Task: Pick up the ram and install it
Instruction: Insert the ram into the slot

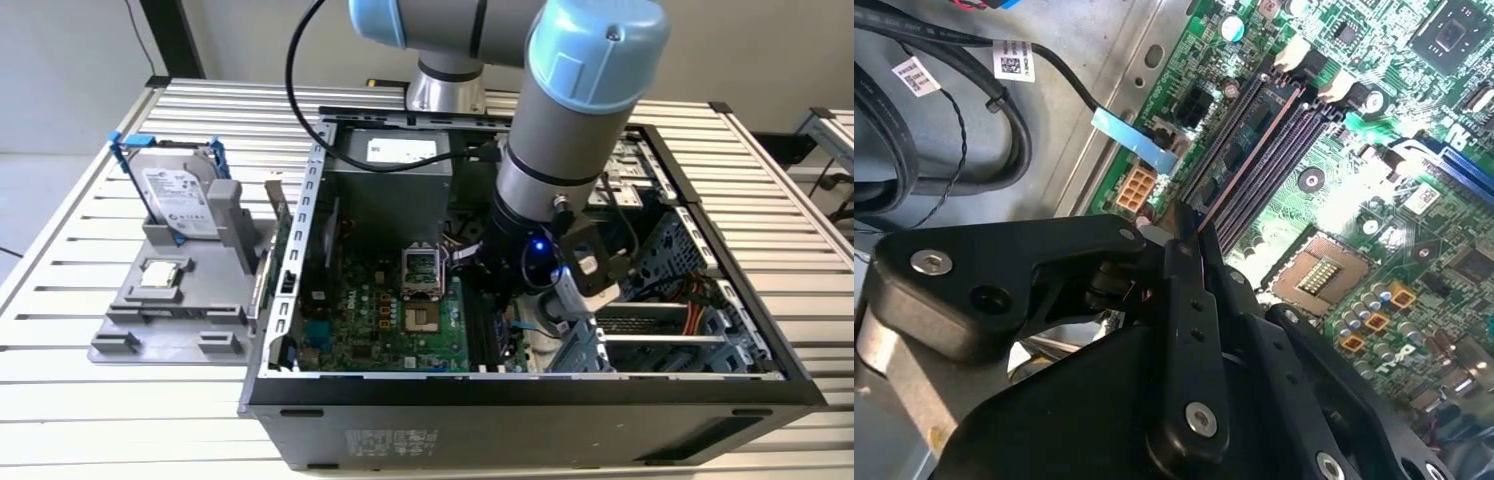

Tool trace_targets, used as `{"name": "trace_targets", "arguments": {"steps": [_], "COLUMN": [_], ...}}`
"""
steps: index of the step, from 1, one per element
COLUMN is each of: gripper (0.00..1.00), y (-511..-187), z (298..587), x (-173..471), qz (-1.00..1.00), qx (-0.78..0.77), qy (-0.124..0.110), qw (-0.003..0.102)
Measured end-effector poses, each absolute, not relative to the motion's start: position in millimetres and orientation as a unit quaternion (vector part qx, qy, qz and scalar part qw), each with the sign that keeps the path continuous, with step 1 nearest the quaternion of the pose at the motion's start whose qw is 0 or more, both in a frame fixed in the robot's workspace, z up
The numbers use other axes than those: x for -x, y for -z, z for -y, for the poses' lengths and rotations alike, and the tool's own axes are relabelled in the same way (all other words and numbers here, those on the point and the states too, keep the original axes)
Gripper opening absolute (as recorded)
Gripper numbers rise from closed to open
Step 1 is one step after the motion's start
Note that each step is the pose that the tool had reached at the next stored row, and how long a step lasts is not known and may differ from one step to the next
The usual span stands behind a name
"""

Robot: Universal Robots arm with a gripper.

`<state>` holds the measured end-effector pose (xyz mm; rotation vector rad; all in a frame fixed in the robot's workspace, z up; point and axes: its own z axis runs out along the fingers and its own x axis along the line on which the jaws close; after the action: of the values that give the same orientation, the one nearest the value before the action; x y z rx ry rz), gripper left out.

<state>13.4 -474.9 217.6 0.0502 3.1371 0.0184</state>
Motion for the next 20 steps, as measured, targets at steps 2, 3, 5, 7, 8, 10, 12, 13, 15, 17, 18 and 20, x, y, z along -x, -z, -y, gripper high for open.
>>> {"name": "trace_targets", "arguments": {"steps": [2, 3, 5, 7, 8, 10, 12, 13, 15, 17, 18, 20], "gripper": [0.0, 0.0, 0.0, 0.0, 0.0, 0.0, 0.0, 0.0, 0.0, 0.0, 0.0, 0.0], "y": [-216.3, -215.7, -215.6, -215.5, -215.4, -215.4, -215.3, -215.3, -214.7, -213.6, -213.0, -212.7], "z": [475.2, 475.3, 475.5, 475.5, 475.5, 475.5, 475.6, 475.5, 475.6, 475.5, 475.6, 475.6], "x": [-13.3, -13.3, -13.3, -13.4, -13.3, -13.4, -13.3, -13.4, -13.4, -13.4, -13.4, -13.5], "qz": [-1.0, -1.0, -1.0, -1.0, -1.0, -1.0, -1.0, -1.0, -1.0, -1.0, -1.0, -1.0], "qx": [-0.016, -0.016, -0.016, -0.017, -0.017, -0.017, -0.017, -0.017, -0.017, -0.018, -0.02, -0.021], "qy": [-0.005, -0.006, -0.006, -0.006, -0.006, -0.006, -0.006, -0.006, -0.006, -0.005, -0.005, -0.004], "qw": [0.002, 0.002, 0.002, 0.002, 0.002, 0.002, 0.002, 0.002, 0.002, 0.002, 0.002, 0.001]}}
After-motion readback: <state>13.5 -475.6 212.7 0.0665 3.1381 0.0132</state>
